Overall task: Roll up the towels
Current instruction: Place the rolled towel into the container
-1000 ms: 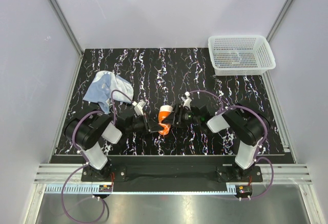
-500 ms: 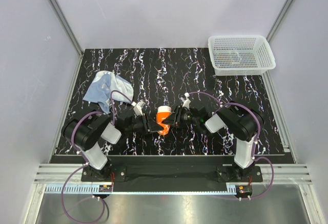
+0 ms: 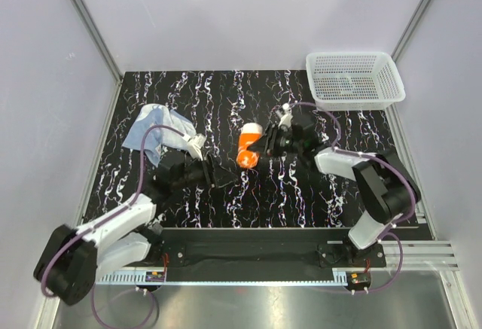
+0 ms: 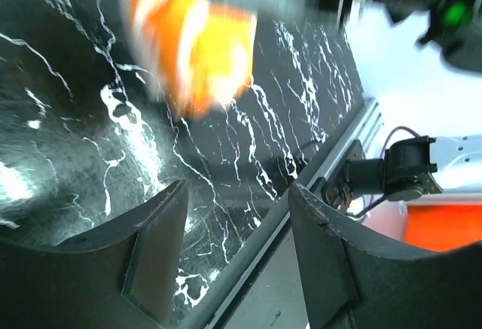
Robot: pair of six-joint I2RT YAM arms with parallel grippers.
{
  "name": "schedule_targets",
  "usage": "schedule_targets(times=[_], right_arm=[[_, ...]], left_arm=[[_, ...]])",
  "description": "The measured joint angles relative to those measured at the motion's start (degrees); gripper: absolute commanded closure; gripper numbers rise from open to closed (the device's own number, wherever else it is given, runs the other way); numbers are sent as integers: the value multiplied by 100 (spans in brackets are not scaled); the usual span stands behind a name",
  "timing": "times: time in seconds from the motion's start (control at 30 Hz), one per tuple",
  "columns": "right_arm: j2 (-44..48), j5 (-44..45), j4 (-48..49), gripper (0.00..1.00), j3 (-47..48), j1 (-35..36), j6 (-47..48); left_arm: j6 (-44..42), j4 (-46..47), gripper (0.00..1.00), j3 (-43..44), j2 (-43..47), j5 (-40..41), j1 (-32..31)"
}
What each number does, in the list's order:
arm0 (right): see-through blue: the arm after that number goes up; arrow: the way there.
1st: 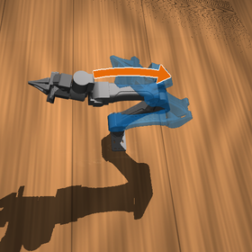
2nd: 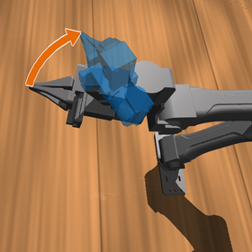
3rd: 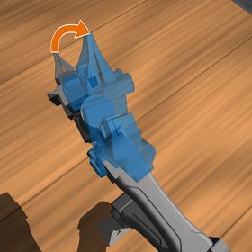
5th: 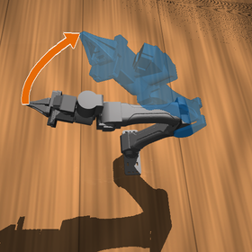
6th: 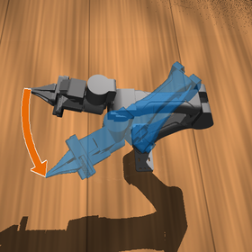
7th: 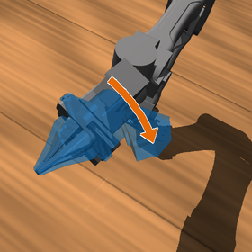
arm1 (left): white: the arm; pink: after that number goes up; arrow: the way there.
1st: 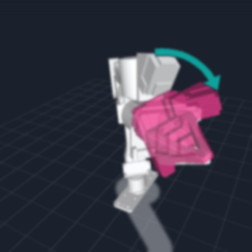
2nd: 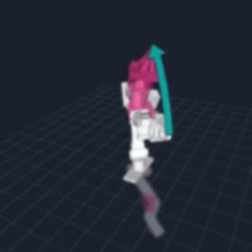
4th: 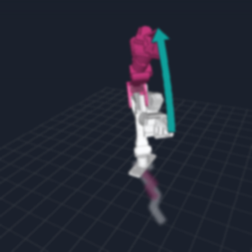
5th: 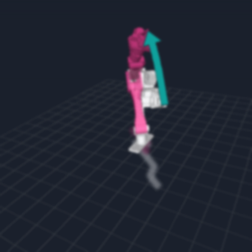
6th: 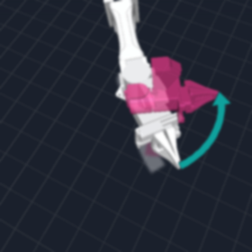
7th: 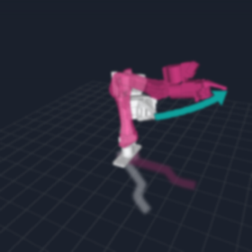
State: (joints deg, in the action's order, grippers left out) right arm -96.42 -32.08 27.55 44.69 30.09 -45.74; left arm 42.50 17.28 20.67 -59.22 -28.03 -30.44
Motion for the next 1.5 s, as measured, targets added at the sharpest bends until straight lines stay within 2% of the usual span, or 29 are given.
schedule_targets(times=[0.23, 0.37, 0.53, 0.67, 0.93, 1.03, 1.17, 1.27, 1.5], right_arm=[[367, -46, -1976, 85, 1661, -1405, 866], [352, -26, -2756, 85, 2741, -2229, 1036], [-7, 160, -3058, 86, 3891, -3285, 732], [-841, 345, -3119, 86, 4747, -3829, 337], [-3141, 190, -3952, 87, 7171, -3982, 212], [-3926, -302, -4273, 89, 8161, -4120, 205], [-5160, -1156, -4795, 94, 9951, -4428, 356], [-5510, -1628, -4968, 100, 10146, -4634, 466], [-5643, -2146, -5407, 100, 9794, -4690, 1158]], left_arm=[[-457, -2369, 41, 579, 1344, 1003, -31], [-570, -3687, 41, 1128, 1700, 1606, -33], [-717, -4872, 41, 1860, 1803, 2100, -42], [-1080, -5563, 41, 2435, 1803, 2531, -42], [-1523, -5851, 41, 2535, 2046, 2830, -42], [-1600, -5845, 41, 2535, 2050, 2828, -42], [-1663, -5836, 41, 2535, 2004, 2828, -42], [-1705, -5836, 41, 2529, 1974, 2791, -42], [-1733, -5827, 41, 2520, 1926, 2712, -42]])
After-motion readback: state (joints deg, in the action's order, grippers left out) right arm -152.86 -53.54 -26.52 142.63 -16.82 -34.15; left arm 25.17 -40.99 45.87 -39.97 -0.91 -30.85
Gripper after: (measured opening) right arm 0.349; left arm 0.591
